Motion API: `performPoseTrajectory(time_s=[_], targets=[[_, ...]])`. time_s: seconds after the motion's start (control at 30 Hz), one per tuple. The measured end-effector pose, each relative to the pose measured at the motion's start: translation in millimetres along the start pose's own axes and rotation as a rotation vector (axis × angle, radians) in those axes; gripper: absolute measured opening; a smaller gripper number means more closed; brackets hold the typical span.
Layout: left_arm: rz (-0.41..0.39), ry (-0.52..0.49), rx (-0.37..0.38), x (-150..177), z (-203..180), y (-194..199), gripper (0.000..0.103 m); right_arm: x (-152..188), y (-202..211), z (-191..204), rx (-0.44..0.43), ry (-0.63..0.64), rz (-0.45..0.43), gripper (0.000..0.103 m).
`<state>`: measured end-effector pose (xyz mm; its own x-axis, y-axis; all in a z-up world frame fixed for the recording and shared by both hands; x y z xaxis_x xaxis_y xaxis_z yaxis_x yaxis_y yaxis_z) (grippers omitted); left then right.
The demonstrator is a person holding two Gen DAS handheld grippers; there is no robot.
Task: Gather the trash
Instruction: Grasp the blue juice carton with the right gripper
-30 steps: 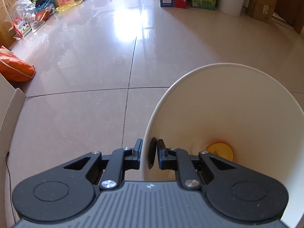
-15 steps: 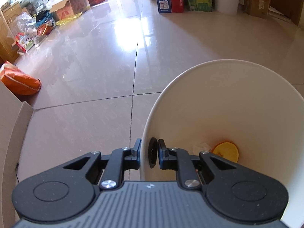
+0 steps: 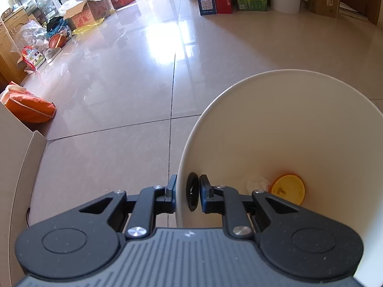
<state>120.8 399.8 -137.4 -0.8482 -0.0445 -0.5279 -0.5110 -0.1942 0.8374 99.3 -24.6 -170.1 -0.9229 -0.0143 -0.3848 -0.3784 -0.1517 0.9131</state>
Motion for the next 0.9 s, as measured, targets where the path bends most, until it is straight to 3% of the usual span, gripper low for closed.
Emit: performPoseTrajectory(time_s=[0.23,0.33,0.67,0.9], targets=[[0.004,0.005,-0.002,-1.2,2.9,0.2,0.017,-1.5,-68.9,-29.0,-0.072,-0.333,0.052,0.089],[0.005,0.007,-0.001,-1.2,3.2,0.3,0.017,-11.4,-95.5,-32.9,-0.046,-0.441,0.065,0.089],[0.017,0.026,0.015,-3.1,9.4,-0.9,0.015,-19.1,-174.0,-34.6,0.159,-0.544,0.203,0.08],[0.021,0.024,0.016,-4.1,10.8,-1.3,0.015,-16.7,-194.4,-47.6,0.169,-0.635,0.231,0.081]])
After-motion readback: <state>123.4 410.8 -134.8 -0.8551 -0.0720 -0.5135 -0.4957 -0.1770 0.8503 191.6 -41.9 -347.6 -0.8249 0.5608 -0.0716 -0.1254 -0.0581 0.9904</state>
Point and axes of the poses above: each gripper's, at about its wrist camera, not at the fingertips, and y roughly against the way its jaws point, z to its left, x to its underside, the point moved 5 cm from there along -y, roughly the way its jaws point, and after that the axes turned 2 degrees about x, right-handed, at the moved point
